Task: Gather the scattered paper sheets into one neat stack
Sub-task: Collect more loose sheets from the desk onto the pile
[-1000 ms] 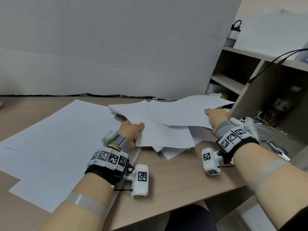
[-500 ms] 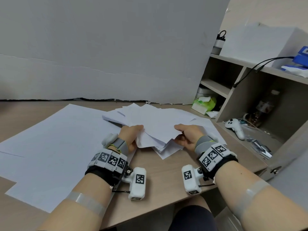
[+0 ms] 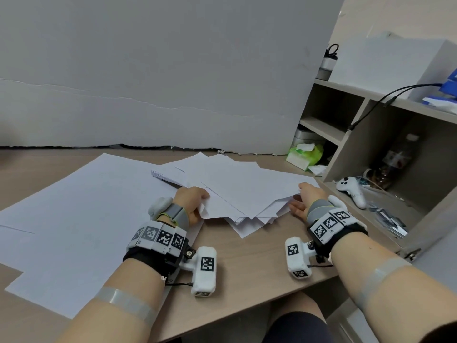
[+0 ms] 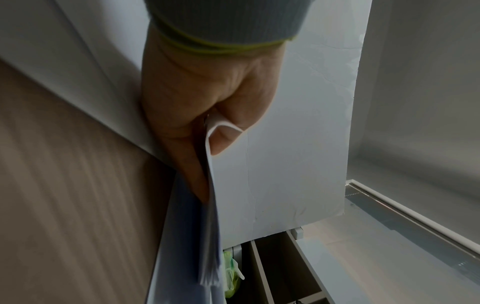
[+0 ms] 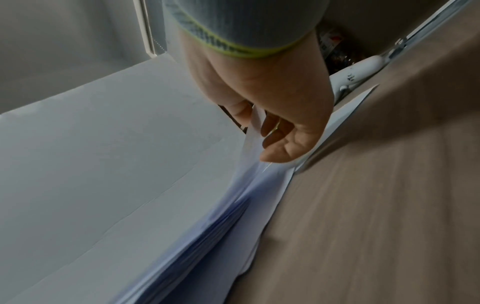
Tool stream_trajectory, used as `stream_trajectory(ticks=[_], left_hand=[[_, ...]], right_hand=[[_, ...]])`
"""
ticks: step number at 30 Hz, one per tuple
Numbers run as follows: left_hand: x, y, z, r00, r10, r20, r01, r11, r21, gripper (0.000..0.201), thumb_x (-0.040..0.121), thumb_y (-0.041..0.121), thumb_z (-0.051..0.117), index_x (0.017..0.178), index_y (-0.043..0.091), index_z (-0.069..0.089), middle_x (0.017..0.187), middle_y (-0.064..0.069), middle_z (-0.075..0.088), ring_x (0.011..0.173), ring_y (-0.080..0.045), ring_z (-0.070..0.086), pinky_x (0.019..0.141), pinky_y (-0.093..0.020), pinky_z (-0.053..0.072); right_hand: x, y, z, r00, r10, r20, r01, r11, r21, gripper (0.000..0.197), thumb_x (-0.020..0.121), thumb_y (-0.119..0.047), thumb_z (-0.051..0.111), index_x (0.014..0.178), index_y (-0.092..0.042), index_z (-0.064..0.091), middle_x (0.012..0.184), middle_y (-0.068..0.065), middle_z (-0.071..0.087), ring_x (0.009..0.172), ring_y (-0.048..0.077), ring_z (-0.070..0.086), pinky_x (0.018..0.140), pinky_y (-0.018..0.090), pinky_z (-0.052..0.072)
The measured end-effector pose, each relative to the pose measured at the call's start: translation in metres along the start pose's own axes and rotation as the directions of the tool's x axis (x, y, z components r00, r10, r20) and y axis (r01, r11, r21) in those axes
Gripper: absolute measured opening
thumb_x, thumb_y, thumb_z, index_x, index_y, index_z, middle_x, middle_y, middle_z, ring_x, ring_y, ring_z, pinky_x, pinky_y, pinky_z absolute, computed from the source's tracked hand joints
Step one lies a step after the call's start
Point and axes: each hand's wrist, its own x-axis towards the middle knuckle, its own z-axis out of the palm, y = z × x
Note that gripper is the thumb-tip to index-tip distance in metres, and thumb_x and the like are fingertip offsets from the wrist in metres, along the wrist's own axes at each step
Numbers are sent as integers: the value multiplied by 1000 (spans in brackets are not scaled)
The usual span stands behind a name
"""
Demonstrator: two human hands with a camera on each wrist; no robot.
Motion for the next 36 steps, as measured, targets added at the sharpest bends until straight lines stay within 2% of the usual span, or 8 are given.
stream_trajectory(ticks=[4,8,18,22,26,29,32,36], left_hand=[[1,0,0,1000,14,11,-14,1000,-20,43,84,-9,57,126,-6,51,117,-27,66,104,-44,67,91,-62,53],[0,-1,3,999,29,29,-28,999,-31,42,87,-7,55,128,-4,50,118,-24,66,103,-42,68,89,-58,55],[-10,0,6,992,22,122,-13,997,-76,32,96,2,54,127,-4,52,122,-23,66,102,-40,67,84,-54,57],[-7,-1,6,994,22,106,-18,999,-37,32,95,-3,55,126,-5,52,116,-23,67,100,-39,68,84,-54,57],[-7,0,6,997,24,75,-24,1000,-5,37,92,-7,53,128,-6,50,122,-26,64,109,-43,66,86,-54,56],[-2,-2,4,998,29,51,-31,999,28,40,80,0,66,118,-5,54,118,-25,65,104,-41,66,85,-52,56],[0,-1,4,996,84,4,-84,984,159,32,76,4,70,105,0,57,94,-16,64,94,-34,63,87,-43,55],[-3,2,7,995,103,-18,-97,971,217,44,85,2,62,128,-5,54,80,-7,52,91,-31,55,90,-47,54]], right_hand=[[9,-5,-6,997,-19,-78,10,993,-115,8,90,-9,49,85,-5,53,68,12,51,54,22,48,50,29,43],[-4,3,-4,990,47,130,-22,982,-187,1,88,-4,52,88,-5,53,70,14,63,48,18,55,41,19,43],[-39,18,6,843,144,519,36,946,-322,10,92,-1,54,92,-8,47,81,19,75,47,15,64,37,17,37],[-48,17,12,775,184,604,87,916,-391,9,95,-4,54,87,-5,51,76,16,75,46,14,64,37,17,34],[-49,19,12,762,220,609,111,882,-458,9,95,-9,57,90,-3,52,76,18,74,46,15,62,37,18,34],[-49,18,10,775,252,579,108,851,-514,19,94,-22,63,91,-5,56,75,17,74,46,15,61,37,17,33],[-39,16,6,866,187,463,61,881,-469,23,94,-29,64,94,-8,56,71,14,73,45,15,62,37,15,33],[-21,15,1,955,65,291,38,941,-336,15,95,-19,60,99,-6,54,69,16,69,50,19,66,37,16,39]])
